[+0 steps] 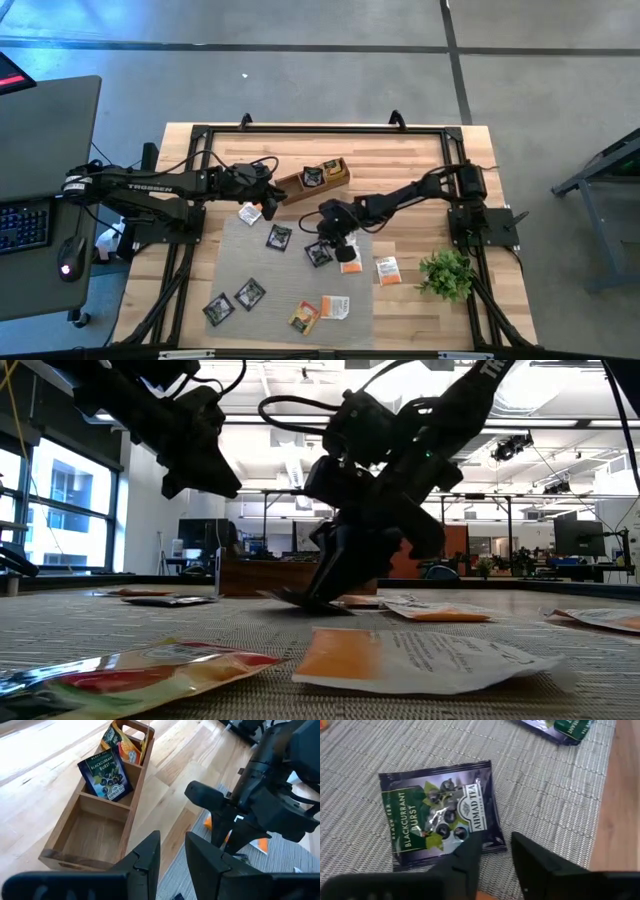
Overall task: Pick & Place Tea
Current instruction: Put the violet tea bag into the middle section of the wooden organizer
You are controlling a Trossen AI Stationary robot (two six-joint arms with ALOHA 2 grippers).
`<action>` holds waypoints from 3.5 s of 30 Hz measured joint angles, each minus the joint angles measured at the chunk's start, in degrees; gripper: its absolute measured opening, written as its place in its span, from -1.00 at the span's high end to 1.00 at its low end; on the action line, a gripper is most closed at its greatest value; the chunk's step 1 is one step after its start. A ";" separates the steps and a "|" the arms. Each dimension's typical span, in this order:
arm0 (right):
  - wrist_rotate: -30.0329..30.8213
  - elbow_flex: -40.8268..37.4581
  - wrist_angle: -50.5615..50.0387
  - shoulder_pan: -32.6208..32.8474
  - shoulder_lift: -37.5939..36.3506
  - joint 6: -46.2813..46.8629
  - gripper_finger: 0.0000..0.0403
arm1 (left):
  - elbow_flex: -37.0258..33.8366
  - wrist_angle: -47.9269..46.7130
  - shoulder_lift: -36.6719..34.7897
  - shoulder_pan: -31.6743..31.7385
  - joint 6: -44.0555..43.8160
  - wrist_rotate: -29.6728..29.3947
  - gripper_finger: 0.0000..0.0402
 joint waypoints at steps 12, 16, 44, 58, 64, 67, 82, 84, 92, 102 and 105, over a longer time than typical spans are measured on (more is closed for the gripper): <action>-1.31 -0.09 -0.97 -1.93 -1.87 -1.62 0.96 | 0.00 0.00 0.00 0.00 -0.02 -0.39 0.55; 1.15 -0.45 -3.35 -2.34 -5.64 -3.31 0.98 | 0.00 0.00 0.00 0.00 -0.02 -0.48 0.55; 0.13 -0.21 5.94 -0.47 -2.93 1.99 0.21 | 0.00 -0.29 0.00 0.00 -0.02 -0.48 0.55; 3.56 0.27 5.18 -0.07 2.56 3.23 0.13 | 0.00 -0.46 0.00 0.00 0.07 -0.15 0.55; 1.81 -0.17 4.91 -0.15 2.61 3.32 0.44 | 0.00 -0.86 0.00 0.00 0.11 -0.24 0.55; 0.99 -0.29 4.90 -0.43 2.61 3.32 0.66 | 0.00 -0.87 0.00 0.00 0.13 -0.26 0.55; 0.42 -1.20 3.58 -1.01 -4.19 3.82 0.97 | -0.04 -1.08 1.89 -0.02 4.13 8.72 0.55; 4.81 -1.18 2.96 -1.12 -6.96 1.08 0.97 | -0.01 -0.49 2.50 -0.02 4.07 8.68 0.55; 43.64 -0.87 10.32 -1.97 -12.38 -28.16 0.87 | 0.00 0.09 5.97 0.00 3.40 7.37 0.55; 35.21 -0.81 15.66 -9.66 -12.14 -39.31 0.95 | 0.00 0.39 6.78 0.00 3.02 7.23 0.55; 31.61 -0.81 17.45 -11.34 -12.16 -40.31 0.96 | 0.00 0.39 6.78 0.00 2.99 7.21 0.55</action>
